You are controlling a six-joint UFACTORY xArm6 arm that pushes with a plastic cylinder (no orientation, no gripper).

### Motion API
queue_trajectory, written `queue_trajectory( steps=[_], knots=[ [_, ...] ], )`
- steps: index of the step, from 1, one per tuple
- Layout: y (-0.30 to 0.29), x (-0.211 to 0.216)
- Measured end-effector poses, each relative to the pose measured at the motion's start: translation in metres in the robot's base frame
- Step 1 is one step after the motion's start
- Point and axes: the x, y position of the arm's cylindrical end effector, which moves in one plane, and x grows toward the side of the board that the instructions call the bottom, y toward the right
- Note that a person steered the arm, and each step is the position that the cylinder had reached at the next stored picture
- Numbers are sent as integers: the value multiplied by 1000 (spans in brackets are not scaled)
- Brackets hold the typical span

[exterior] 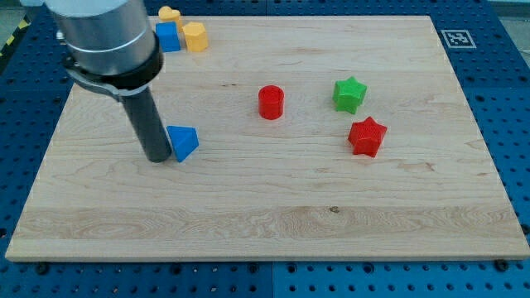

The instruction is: Push the triangle below the right side of the red circle

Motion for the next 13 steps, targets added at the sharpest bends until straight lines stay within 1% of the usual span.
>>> queue_trajectory(
  steps=[1,7,9,10,13],
  knots=[
    [9,-5],
    [9,-22],
    [31,-26],
    [43,-38],
    [78,-44]
  ],
)
